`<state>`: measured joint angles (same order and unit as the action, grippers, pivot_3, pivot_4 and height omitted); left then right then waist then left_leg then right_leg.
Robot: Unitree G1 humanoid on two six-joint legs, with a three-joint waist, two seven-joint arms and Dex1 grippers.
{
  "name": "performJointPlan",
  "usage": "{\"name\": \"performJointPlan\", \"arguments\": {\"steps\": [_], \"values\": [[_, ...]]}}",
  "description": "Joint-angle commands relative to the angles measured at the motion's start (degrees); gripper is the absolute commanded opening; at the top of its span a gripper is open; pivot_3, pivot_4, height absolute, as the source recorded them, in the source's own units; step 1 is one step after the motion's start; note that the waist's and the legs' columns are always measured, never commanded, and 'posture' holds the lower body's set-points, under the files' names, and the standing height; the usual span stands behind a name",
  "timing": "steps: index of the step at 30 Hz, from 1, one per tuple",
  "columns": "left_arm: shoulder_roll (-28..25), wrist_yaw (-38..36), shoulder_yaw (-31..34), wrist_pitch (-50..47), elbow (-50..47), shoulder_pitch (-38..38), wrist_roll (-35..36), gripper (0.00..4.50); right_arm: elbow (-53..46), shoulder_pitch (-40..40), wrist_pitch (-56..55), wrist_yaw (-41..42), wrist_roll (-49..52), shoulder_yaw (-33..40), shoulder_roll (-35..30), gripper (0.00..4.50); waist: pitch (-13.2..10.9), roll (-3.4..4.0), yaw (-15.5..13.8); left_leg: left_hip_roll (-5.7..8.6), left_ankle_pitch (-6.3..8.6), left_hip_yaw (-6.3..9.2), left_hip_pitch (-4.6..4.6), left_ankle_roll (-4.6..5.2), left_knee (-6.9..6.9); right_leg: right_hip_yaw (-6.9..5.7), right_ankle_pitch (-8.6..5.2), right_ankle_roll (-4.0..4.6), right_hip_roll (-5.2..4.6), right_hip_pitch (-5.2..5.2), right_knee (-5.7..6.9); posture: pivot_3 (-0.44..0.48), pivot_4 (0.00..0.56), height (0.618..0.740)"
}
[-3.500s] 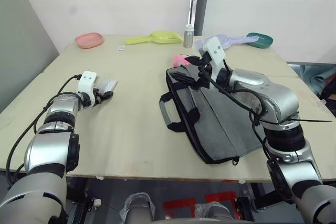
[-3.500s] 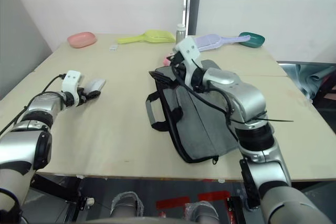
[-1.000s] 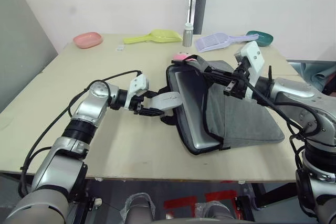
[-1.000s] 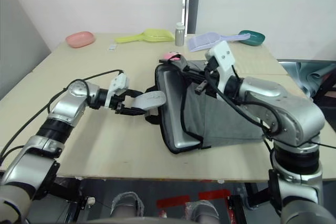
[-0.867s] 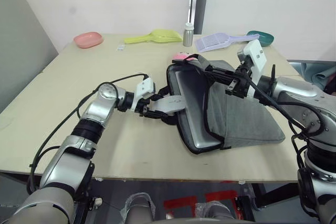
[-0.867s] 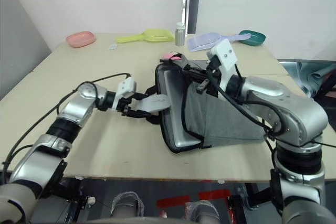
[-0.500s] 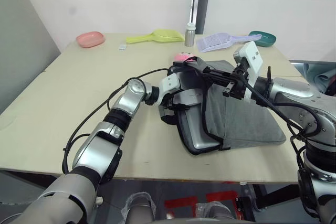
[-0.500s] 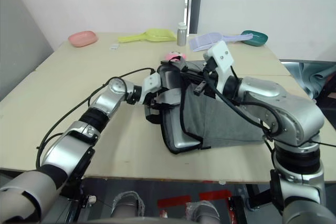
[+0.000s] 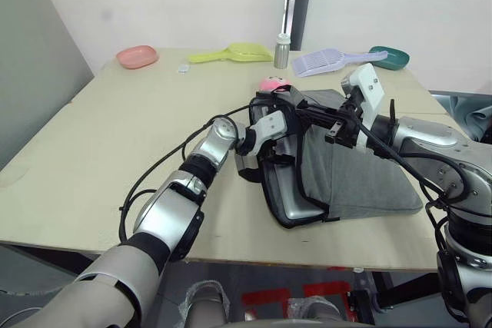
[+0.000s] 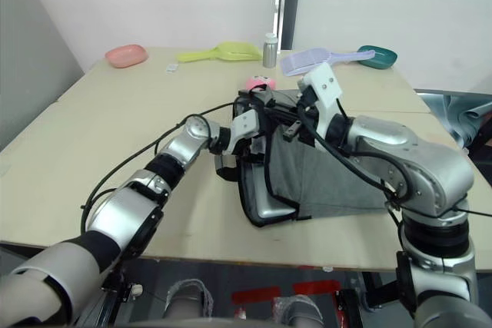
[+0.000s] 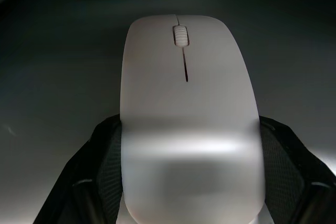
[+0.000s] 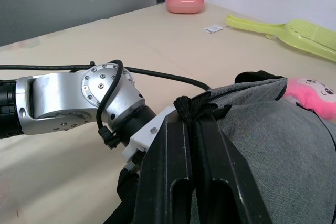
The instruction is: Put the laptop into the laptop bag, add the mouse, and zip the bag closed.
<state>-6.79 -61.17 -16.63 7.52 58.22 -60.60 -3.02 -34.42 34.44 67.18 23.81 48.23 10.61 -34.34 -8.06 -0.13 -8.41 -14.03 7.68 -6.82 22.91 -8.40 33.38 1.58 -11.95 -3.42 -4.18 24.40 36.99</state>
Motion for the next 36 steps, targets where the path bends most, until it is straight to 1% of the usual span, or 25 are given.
{"name": "performJointPlan", "arguments": {"steps": [1, 5, 7, 9, 13, 17, 20, 23, 26, 29, 31, 33, 36], "values": [[0.89, 1.57, 0.45, 1.40, 2.42, -1.39, -1.29, 2.85, -2.84, 1.08, -1.80, -0.30, 1.53, 1.38, -0.65, 0.04, 0.00, 0.00, -0.03, 0.00, 0.00, 0.00, 0.00, 0.00, 0.00, 0.00, 0.00, 0.00, 0.00, 0.00, 0.00, 0.000, 0.150, 0.740], [1.66, 1.93, 1.13, 1.04, 3.77, -1.63, -1.01, 2.85, -2.93, 0.92, -1.79, -0.73, 2.12, 1.22, -0.95, 0.04, 0.00, 0.00, -0.05, 0.01, 0.00, 0.00, -0.01, 0.00, 0.00, 0.00, 0.00, -0.01, 0.00, -0.02, 0.00, 0.000, 0.150, 0.740], [2.10, 1.72, 1.99, 0.56, 3.92, -1.63, -0.13, 3.87, -2.94, 0.90, -1.77, -0.94, 2.35, 1.23, -0.99, 0.00, 0.00, 0.00, -0.03, 0.01, 0.00, 0.00, -0.01, 0.00, 0.00, 0.00, 0.00, -0.01, -0.01, -0.02, -0.01, 0.000, 0.150, 0.740], [2.60, 1.54, 2.81, 0.12, 3.80, -1.71, 0.72, 4.48, -2.92, 0.85, -1.83, -1.09, 2.51, 1.17, -1.04, 0.00, 0.00, 0.00, -0.01, 0.01, 0.00, 0.00, -0.01, 0.00, -0.01, 0.00, 0.00, 0.00, -0.01, -0.02, -0.02, 0.000, 0.150, 0.740], [2.75, 0.80, 3.69, -0.40, 3.08, -1.50, 1.07, 4.48, -3.05, 0.72, -1.86, -1.37, 2.94, 1.09, -1.18, 0.00, 0.00, 0.00, -0.02, 0.01, 0.00, 0.00, 0.00, 0.00, -0.05, -0.01, 0.00, -0.01, -0.01, -0.02, -0.08, 0.000, 0.150, 0.740], [0.78, -0.42, 4.68, -0.12, 0.24, -0.21, 1.81, 4.48, -3.18, 0.34, -1.77, -1.56, 3.32, 1.27, -1.42, 0.00, -0.01, 0.01, 0.06, 0.01, 0.00, 0.00, 0.01, 0.00, -0.12, -0.03, 0.00, -0.01, 0.00, -0.02, -0.17, 0.000, 0.150, 0.740], [-2.17, -3.96, 6.05, -1.43, -6.43, 2.56, 4.19, 4.48, -3.54, -0.12, -1.67, -1.68, 3.68, 1.70, -1.68, 0.00, -0.01, 0.01, 0.22, 0.01, 0.00, -0.01, 0.01, 0.00, -0.20, -0.03, 0.01, -0.01, 0.00, -0.02, -0.25, 0.000, 0.150, 0.740], [-4.99, -6.54, 7.08, -5.01, -14.62, 5.77, 6.62, 4.48, -3.79, -0.51, -1.72, -2.00, 4.36, 2.02, -1.98, 0.00, -0.02, 0.03, 0.10, 0.00, 0.00, 0.00, 0.02, 0.00, -0.28, -0.07, 0.00, -0.01, 0.01, -0.02, -0.35, 0.000, 0.150, 0.740], [-8.86, -9.37, 10.19, -13.53, -26.01, 9.40, 12.35, 4.48, -3.95, -0.78, -1.72, -2.09, 4.93, 2.16, -2.34, 0.00, -0.04, 0.05, 0.03, 0.00, 0.01, -0.01, 0.05, 0.00, -0.33, -0.09, 0.00, -0.01, 0.01, -0.02, -0.45, 0.000, 0.150, 0.740], [-13.23, -11.80, 11.89, -22.43, -36.44, 12.69, 17.50, 4.48, -3.87, -0.93, -1.86, -2.09, 5.32, 2.12, -2.52, 0.00, -0.05, 0.08, 0.19, -0.01, 0.01, -0.01, 0.05, -0.01, -0.42, -0.11, 0.00, 0.00, 0.01, 0.00, -0.51, 0.000, 0.150, 0.740], [-17.43, -14.59, 13.67, -30.45, -44.07, 15.15, 23.07, 4.48, -3.79, -1.02, -2.00, -2.03, 5.36, 1.84, -2.67, 0.00, -0.07, 0.11, 0.51, -0.02, 0.02, -0.02, 0.04, -0.03, -0.47, -0.11, -0.01, 0.01, 0.03, 0.01, -0.54, 0.000, 0.150, 0.740], [-23.03, -19.09, 15.47, -38.55, -51.51, 18.36, 29.71, 4.48, -3.68, -1.08, -2.09, -1.98, 5.36, 1.62, -2.71, 0.00, -0.08, 0.14, 0.94, -0.02, 0.02, -0.06, 0.04, -0.05, -0.54, -0.11, -0.01, 0.01, 0.04, 0.03, -0.61, 0.000, 0.150, 0.740], [-30.45, -22.25, 18.83, -42.86, -56.85, 23.05, 34.62, 4.48, -3.59, -1.42, -2.35, -1.91, 5.39, 1.37, -2.70, 0.00, -0.11, 0.19, 1.54, -0.03, 0.03, -0.11, 0.03, -0.07, -0.67, -0.10, -0.01, 0.01, 0.06, 0.05, -0.71, 0.000, 0.150, 0.740]]}}
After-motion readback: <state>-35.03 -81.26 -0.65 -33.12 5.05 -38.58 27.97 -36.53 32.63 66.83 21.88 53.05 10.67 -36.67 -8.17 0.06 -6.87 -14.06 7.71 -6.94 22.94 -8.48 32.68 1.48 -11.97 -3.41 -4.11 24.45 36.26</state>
